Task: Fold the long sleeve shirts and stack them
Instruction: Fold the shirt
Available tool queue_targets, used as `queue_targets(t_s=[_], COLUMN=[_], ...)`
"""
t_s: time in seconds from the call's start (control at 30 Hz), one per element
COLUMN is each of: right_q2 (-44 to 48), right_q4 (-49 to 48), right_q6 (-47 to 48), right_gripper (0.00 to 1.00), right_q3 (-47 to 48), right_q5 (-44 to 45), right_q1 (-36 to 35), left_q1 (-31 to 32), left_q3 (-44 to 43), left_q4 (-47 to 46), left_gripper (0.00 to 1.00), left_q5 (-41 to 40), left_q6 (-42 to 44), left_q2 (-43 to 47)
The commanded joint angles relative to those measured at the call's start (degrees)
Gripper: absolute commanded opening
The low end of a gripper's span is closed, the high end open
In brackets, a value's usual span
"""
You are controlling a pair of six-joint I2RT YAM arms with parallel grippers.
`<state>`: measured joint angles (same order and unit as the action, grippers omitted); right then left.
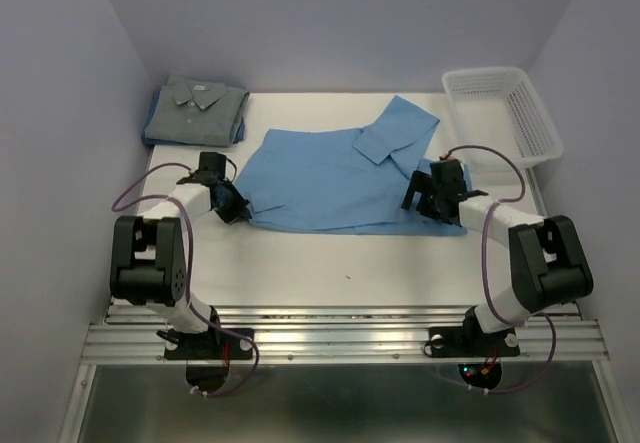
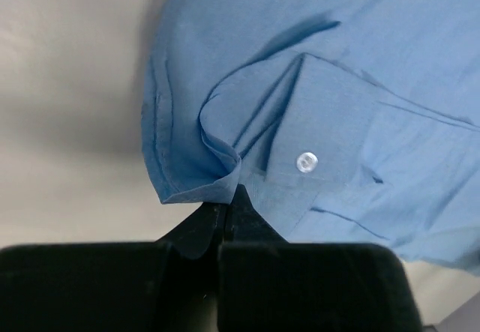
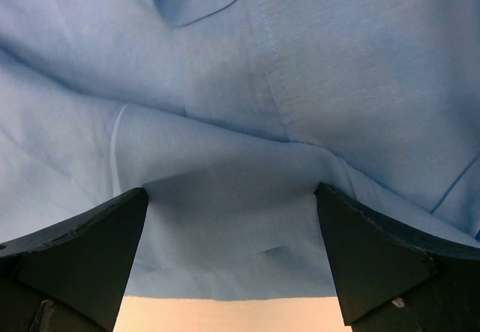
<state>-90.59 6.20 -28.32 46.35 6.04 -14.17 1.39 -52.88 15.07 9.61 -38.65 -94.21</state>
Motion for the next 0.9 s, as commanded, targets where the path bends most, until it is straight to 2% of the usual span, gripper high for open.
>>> queue_targets(t_s=[0.0, 0.1, 0.17, 0.23, 0.37, 0.5, 0.53, 0.67, 0.77, 0.8, 0.83, 0.87], right_q2=[5.85, 9.81, 12.17, 13.32, 16.05, 16.23, 16.06, 18.16, 22.36, 23.60, 24.74, 26.76], right_q4=[12.25, 15.68, 16.39, 16.92, 17.80, 17.80, 17.71, 19.20, 21.13, 21.83, 22.54, 23.67], right_q6=[-2.88, -2.27, -1.83, -1.48, -0.87, -0.25, 0.10, 1.33, 1.16, 0.98, 0.98, 0.72], right_gripper=[1.00, 1.00, 1.00, 1.00, 1.00, 1.00, 1.00, 1.00, 1.00, 1.00, 1.00, 1.00], right_q3=[-5.91, -7.85, -8.55, -9.17, -10.13, -11.01, -10.93, -10.05, -7.95, -6.63, -6.62, -5.32], right_q5=[2.84, -0.23, -2.17, -4.19, -3.93, -5.60, -8.65, -9.82, -9.21, -8.51, -8.50, -7.37], right_q1=[3.80, 4.33, 4.33, 4.33, 4.33, 4.33, 4.33, 4.33, 4.33, 4.33, 4.33, 4.33], left_q1=[4.58, 5.99, 6.43, 6.52, 7.75, 7.93, 7.93, 7.93, 7.93, 7.93, 7.93, 7.93], left_q3=[3.48, 1.13, -0.90, -3.96, -4.86, 1.10, 3.99, 8.05, 10.86, 10.96, 10.79, 10.09], left_q4=[10.04, 16.73, 19.54, 20.00, 21.49, 21.93, 21.84, 20.00, 22.18, 23.41, 24.82, 27.44], left_gripper=[0.00, 0.00, 0.00, 0.00, 0.00, 0.00, 0.00, 0.00, 0.00, 0.09, 0.34, 0.65], left_q5=[-0.73, -3.88, -7.14, -5.84, -6.18, -6.09, -6.09, -5.65, -7.58, -7.93, -8.20, -9.07], left_q6=[-3.26, -4.59, -4.59, -3.81, -5.02, -7.48, -8.18, -9.59, -10.91, -11.44, -11.88, -12.14], left_q2=[14.12, 23.34, 26.35, 29.51, 33.91, 39.53, 40.85, 41.04, 38.51, 37.27, 36.13, 34.38])
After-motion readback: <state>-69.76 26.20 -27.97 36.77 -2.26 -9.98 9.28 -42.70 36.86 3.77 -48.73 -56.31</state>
